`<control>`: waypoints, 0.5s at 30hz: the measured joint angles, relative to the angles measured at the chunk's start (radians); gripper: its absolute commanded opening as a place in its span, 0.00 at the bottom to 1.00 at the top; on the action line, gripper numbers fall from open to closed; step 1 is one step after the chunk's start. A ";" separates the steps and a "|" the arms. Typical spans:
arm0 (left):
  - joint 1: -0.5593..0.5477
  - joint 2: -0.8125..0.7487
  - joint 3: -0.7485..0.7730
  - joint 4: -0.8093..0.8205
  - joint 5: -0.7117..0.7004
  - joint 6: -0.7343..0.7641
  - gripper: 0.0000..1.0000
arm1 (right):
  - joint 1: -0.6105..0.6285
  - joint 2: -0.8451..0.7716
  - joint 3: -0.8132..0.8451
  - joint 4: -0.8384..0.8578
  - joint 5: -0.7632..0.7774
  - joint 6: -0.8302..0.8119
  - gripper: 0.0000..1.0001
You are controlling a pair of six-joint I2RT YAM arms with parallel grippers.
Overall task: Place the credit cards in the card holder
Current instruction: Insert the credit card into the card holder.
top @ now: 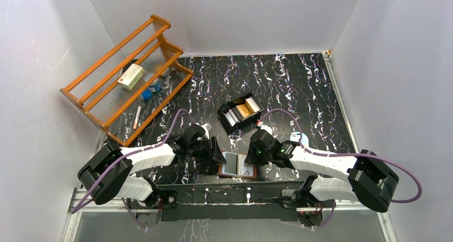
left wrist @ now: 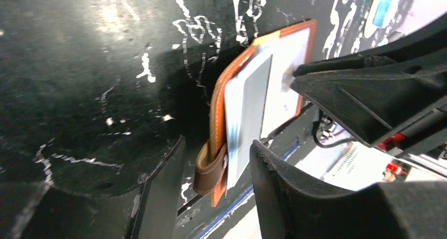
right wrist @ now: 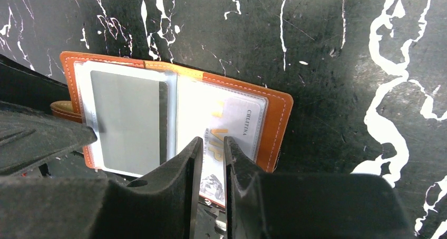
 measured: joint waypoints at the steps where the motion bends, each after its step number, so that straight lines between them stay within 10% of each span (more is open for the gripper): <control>1: 0.000 0.006 -0.006 0.024 0.014 -0.004 0.46 | 0.000 -0.001 -0.002 0.003 0.000 0.000 0.29; 15: 0.000 0.014 -0.068 0.293 0.124 -0.078 0.14 | -0.001 -0.008 -0.021 0.041 -0.001 0.000 0.29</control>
